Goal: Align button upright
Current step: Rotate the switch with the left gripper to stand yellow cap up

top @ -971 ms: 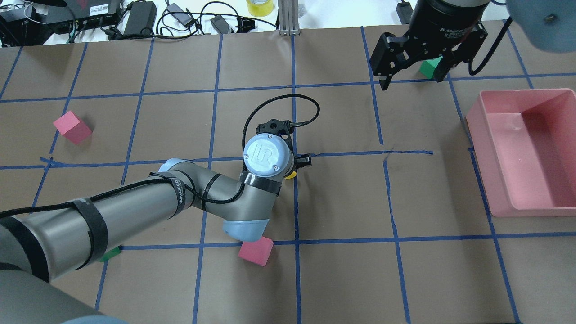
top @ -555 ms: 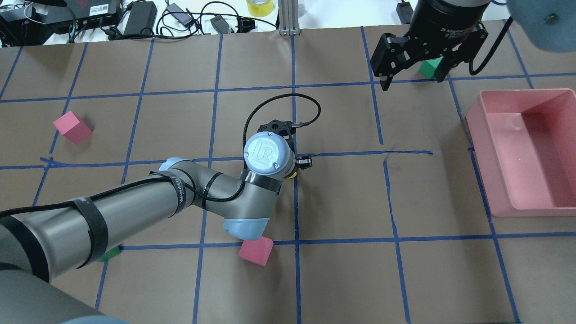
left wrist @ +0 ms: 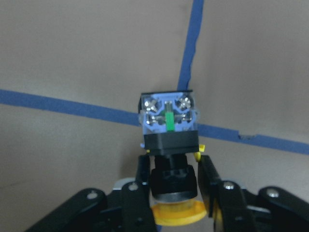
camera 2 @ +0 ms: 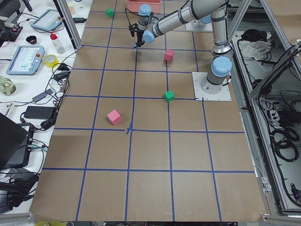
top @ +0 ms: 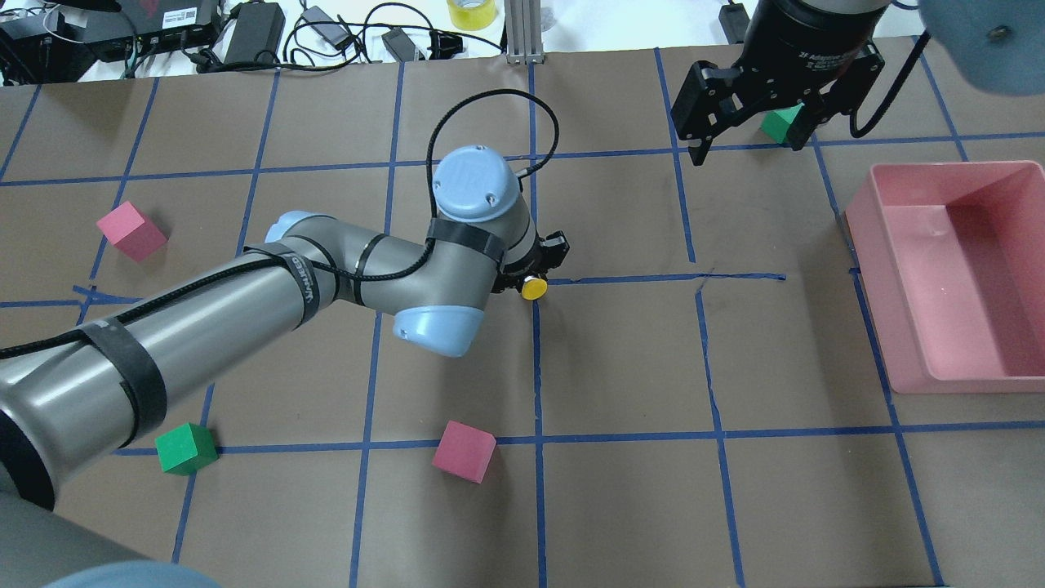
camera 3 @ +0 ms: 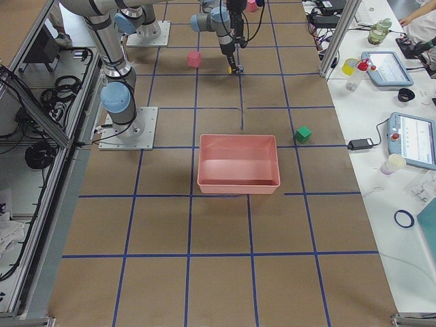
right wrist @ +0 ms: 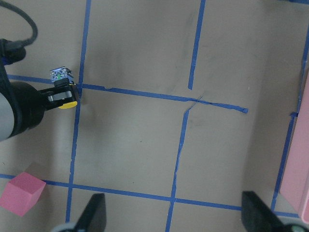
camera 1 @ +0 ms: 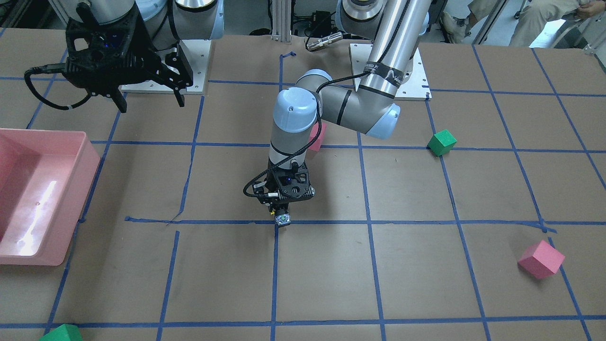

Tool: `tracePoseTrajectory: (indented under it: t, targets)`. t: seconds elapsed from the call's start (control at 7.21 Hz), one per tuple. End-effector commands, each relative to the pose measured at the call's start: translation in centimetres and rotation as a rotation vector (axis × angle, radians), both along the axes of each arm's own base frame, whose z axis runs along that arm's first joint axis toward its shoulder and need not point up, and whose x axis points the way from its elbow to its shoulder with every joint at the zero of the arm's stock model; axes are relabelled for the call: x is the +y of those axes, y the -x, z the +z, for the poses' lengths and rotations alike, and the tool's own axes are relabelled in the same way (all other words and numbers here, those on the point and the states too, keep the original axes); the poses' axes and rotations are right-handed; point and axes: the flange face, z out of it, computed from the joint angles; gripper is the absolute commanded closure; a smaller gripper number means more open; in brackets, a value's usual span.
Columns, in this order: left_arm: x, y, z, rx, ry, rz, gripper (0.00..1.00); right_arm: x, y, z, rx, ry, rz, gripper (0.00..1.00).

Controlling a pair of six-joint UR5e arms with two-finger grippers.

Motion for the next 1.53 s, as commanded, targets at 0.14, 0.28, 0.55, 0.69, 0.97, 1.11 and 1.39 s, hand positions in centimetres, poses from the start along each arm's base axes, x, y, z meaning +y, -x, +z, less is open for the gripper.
tracePoseTrajectory:
  t: [0.14, 0.28, 0.55, 0.69, 0.97, 1.11, 1.39]
  targets:
    - [-5.8, -8.7, 0.7, 0.435, -0.278, 0.519, 1.0, -0.1, 0.0, -0.1, -0.006, -0.001, -0.001, 0.0]
    - [-5.6, -9.2, 0.3, 0.546, -0.37, 0.585, 1.0, 0.0, -0.1, -0.1, -0.009, -0.001, 0.001, 0.0]
    - [-4.1, -9.1, -1.7, 0.561, -0.553, 0.85, 1.0, -0.2, -0.1, -0.2, -0.006, 0.0, 0.002, 0.0]
    - [-3.4, -9.0, -2.4, 0.56, -0.581, 0.873, 1.0, -0.1, -0.1, -0.6, -0.004, -0.008, 0.002, 0.0]
    - [-2.4, -8.4, -3.2, 0.641, -0.672, 0.856, 1.0, -0.1, 0.0, -0.9, -0.001, -0.012, 0.001, 0.0]
    - [-2.4, -8.0, -3.2, 0.69, -0.709, 0.842, 1.0, -0.1, 0.1, -1.2, 0.001, -0.018, -0.002, 0.0]
    - [-2.3, -7.9, -4.8, 0.686, -0.739, 0.848, 1.0, 0.0, 0.1, -1.1, 0.005, -0.007, 0.001, 0.0]
